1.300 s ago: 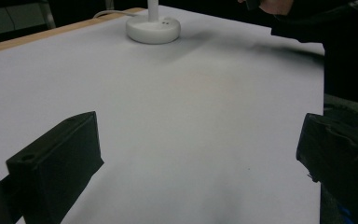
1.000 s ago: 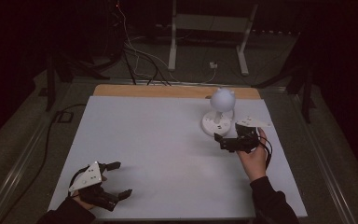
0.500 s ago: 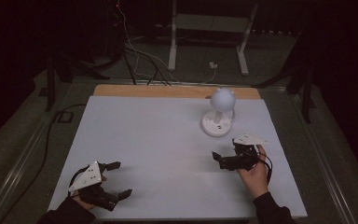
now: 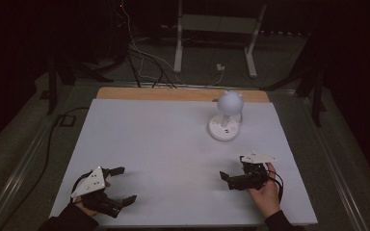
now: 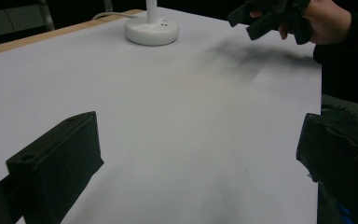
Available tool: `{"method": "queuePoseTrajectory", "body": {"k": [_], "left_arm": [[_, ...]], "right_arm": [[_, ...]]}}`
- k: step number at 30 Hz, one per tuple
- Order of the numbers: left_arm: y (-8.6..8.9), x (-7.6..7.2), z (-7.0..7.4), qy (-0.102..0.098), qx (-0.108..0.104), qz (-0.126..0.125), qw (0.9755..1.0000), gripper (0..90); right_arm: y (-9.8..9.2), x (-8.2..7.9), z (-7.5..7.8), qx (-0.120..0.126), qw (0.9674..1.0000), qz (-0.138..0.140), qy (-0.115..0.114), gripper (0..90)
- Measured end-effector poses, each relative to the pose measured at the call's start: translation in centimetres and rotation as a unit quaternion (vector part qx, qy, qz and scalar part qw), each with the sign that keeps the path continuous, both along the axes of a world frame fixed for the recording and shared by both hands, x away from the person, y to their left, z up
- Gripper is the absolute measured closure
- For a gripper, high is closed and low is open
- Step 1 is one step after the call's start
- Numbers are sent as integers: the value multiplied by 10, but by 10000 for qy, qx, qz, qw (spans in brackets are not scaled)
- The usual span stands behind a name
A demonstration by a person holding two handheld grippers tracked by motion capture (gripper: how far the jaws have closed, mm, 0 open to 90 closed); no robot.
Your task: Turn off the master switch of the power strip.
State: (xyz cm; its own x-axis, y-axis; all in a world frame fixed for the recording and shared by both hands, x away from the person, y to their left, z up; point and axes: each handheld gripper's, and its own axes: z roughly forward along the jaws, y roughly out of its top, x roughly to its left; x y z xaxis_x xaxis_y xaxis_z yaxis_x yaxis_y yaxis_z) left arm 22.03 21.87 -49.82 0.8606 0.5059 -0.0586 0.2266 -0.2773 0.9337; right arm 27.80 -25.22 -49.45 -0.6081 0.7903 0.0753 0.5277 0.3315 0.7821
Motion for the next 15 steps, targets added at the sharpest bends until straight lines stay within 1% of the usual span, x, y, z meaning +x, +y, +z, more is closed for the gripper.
{"method": "queuePoseTrajectory", "body": {"k": [1,4,6,8,12,15], "left_arm": [[0,0,0,4,2,1,10000,4],[0,0,0,4,7,-1,10000,4],[0,0,0,6,2,-4,10000,4],[0,0,0,4,18,-7,10000,4],[-1,1,0,13,19,-5,10000,4],[-1,1,-1,20,35,-8,10000,4]], "right_arm": [[-1,-2,-1,25,10000,24,27,0],[-2,-9,-3,-43,10000,58,1,0],[-3,-15,-5,-84,9998,143,-123,0],[-5,-20,-7,-51,9996,217,-167,0],[-8,-28,-11,-149,9995,231,-142,0],[-12,-32,-12,-98,9995,276,-78,0]]}}
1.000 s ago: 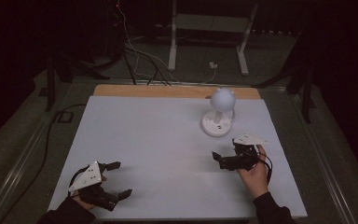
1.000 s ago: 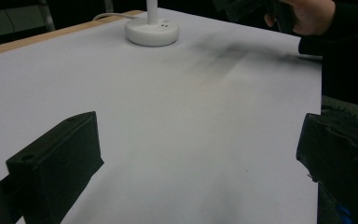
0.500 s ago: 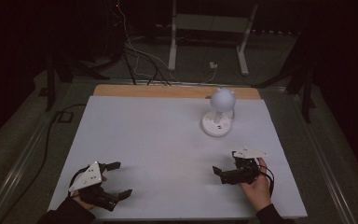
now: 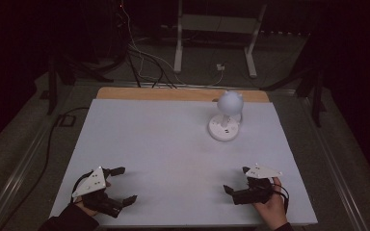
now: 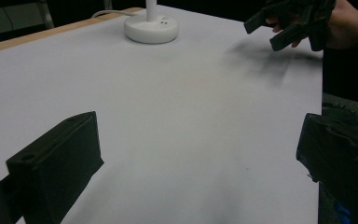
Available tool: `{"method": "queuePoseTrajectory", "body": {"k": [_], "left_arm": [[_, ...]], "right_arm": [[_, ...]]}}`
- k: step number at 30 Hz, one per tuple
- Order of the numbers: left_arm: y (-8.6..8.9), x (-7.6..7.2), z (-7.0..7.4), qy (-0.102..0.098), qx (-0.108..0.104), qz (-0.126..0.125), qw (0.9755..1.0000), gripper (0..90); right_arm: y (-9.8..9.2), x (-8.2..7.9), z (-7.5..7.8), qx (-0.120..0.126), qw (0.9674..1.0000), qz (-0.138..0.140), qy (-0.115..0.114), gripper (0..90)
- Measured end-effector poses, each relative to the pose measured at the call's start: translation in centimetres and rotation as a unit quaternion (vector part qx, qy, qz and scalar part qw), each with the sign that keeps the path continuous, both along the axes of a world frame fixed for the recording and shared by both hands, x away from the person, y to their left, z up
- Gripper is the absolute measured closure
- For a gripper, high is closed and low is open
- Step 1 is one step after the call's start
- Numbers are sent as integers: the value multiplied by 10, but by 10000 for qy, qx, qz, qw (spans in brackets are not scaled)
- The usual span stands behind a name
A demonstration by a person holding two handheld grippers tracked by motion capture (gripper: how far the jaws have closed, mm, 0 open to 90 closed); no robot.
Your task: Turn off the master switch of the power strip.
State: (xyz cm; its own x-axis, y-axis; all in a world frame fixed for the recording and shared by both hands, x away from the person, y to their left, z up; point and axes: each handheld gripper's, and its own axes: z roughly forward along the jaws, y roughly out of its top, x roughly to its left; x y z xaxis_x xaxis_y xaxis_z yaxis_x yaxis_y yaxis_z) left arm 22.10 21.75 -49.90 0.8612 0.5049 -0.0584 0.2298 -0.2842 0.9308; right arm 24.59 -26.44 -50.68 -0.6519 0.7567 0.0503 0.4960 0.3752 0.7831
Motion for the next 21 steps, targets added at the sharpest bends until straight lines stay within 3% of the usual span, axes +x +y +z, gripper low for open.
{"method": "queuePoseTrajectory", "body": {"k": [7,21], "left_arm": [[-1,0,0,1,11,-31,10000,4],[-1,1,0,13,-2,-19,10000,4]], "right_arm": [[-3,6,-2,-83,9999,55,76,0],[-2,8,-1,-49,9999,147,13,0]]}}
